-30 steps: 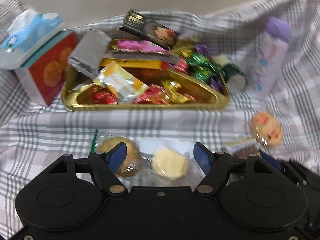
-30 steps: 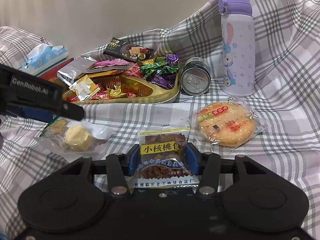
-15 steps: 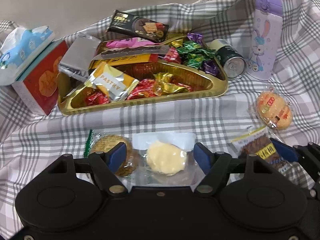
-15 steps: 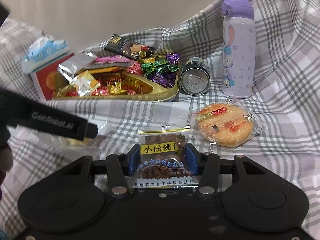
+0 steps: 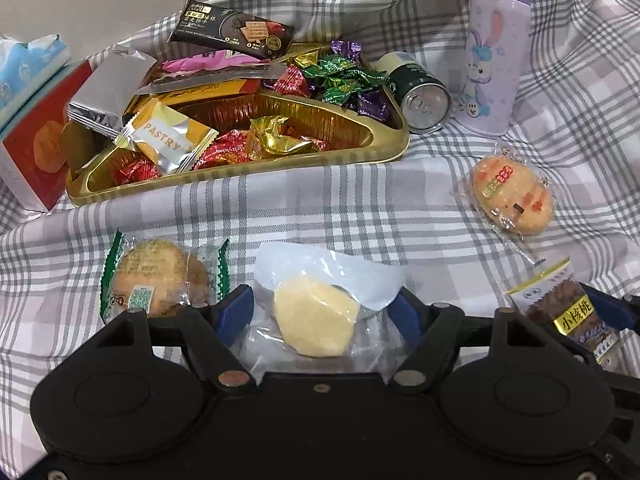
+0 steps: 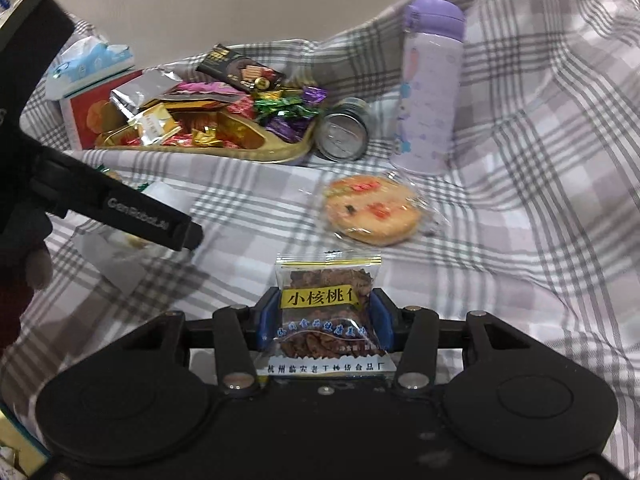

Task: Organize snacks
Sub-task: 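Grasp the clear cheese-cake packet with left tool while right holds walnut packet, then carry both held packets over the gold tin tray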

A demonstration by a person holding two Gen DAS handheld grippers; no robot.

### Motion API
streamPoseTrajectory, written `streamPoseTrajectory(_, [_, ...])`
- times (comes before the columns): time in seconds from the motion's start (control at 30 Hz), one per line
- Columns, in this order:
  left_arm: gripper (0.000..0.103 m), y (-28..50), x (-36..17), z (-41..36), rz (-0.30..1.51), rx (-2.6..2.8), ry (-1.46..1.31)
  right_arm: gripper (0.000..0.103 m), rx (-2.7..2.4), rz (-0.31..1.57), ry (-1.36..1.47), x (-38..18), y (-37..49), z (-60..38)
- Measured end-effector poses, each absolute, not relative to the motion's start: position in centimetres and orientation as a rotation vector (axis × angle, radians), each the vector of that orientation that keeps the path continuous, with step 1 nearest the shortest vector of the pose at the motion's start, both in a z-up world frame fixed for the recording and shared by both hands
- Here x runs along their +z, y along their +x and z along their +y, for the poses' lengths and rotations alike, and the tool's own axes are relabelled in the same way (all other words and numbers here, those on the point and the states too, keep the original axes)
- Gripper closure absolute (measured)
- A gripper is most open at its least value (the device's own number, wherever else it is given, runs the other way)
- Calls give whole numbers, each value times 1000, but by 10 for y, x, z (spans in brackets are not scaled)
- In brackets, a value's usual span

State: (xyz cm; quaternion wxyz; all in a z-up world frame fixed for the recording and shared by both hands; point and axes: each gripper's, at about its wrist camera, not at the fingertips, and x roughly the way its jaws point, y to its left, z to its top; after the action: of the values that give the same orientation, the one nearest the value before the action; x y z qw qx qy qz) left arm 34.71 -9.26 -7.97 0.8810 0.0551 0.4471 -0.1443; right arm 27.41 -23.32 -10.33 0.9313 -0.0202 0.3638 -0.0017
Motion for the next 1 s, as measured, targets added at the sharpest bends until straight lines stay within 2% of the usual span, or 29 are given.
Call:
streamPoseTrajectory(0.13, [29,353,-81,-87,937,-284,89,53,-6,739,-33,-104,271,-235])
streamPoseTrajectory(0.37, [41,339,-78,-84,935,-291,92,53,-3,740,-38,-104,271,-230])
streamPoseTrajectory(1.0, [41,243,-30,-16,862,-237,72,54,67,766,15,-81,232,-214])
